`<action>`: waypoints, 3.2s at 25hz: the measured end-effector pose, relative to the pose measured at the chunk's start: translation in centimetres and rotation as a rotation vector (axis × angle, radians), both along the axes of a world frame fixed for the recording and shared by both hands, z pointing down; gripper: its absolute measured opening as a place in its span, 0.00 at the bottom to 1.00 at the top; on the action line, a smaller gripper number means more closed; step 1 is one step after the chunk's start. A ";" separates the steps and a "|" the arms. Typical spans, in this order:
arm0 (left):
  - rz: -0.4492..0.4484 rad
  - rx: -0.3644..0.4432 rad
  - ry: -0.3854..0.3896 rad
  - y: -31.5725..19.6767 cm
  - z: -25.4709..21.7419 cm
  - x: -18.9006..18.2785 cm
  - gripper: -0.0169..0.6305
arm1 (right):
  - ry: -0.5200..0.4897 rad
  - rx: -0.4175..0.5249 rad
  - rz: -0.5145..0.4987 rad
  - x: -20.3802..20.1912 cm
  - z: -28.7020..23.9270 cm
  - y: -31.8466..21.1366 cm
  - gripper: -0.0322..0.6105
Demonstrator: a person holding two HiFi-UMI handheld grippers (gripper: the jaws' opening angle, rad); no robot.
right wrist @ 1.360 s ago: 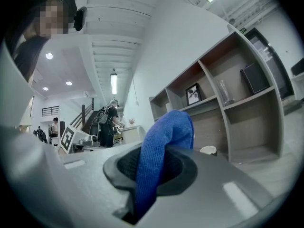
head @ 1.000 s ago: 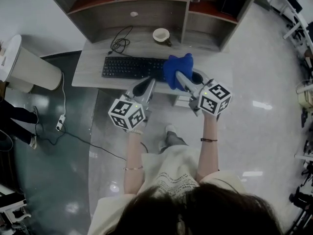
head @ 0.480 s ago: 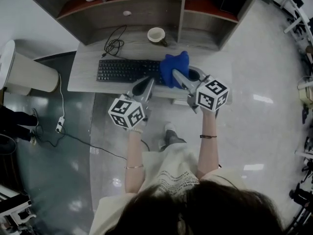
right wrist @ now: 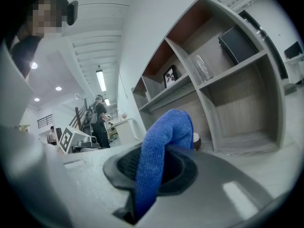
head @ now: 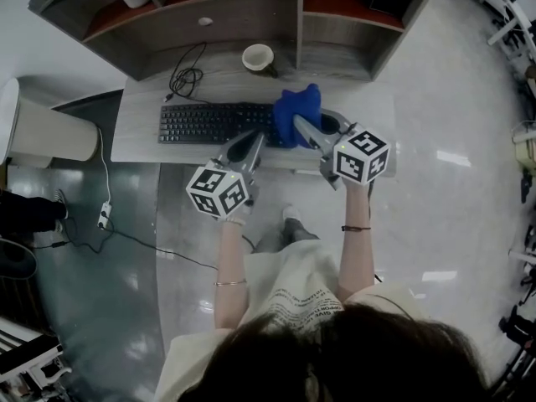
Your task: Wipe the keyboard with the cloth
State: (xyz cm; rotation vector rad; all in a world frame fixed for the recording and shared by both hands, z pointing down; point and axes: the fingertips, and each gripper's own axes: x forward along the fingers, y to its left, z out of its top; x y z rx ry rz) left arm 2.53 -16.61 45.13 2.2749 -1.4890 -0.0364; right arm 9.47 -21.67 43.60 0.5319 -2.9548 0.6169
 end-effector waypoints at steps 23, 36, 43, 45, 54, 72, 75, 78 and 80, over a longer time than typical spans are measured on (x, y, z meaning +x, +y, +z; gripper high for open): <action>0.067 -0.108 0.038 -2.9 3.9 1.3 0.01 | 0.085 -0.102 0.102 1.8 5.1 -2.8 0.13; 0.104 -0.147 0.065 -3.2 5.8 -1.0 0.01 | 0.127 -0.167 0.167 -0.7 7.8 -2.9 0.13; 0.135 -0.164 0.079 -3.0 6.5 -2.2 0.01 | 0.123 -0.194 0.203 -2.1 8.4 -3.0 0.13; 0.139 -0.168 0.082 -2.9 6.6 -2.7 0.01 | 0.118 -0.202 0.210 -2.6 8.5 -3.0 0.13; 0.147 -0.180 0.100 -3.0 7.0 -4.8 0.01 | 0.123 -0.220 0.224 -4.7 8.9 -2.9 0.13; 0.157 -0.198 0.124 -2.8 7.7 -7.6 0.01 | 0.134 -0.245 0.253 -6.9 9.9 -2.4 0.13; 0.159 -0.199 0.125 -2.7 7.8 -8.0 0.01 | 0.136 -0.248 0.251 -7.4 10.0 -2.1 0.13; 0.160 -0.198 0.125 -2.6 7.8 -8.5 0.01 | 0.135 -0.250 0.251 -7.9 10.1 -1.9 0.13; 0.160 -0.198 0.126 -2.5 7.8 -8.7 0.01 | 0.134 -0.251 0.251 -8.2 10.1 -1.9 0.13</action>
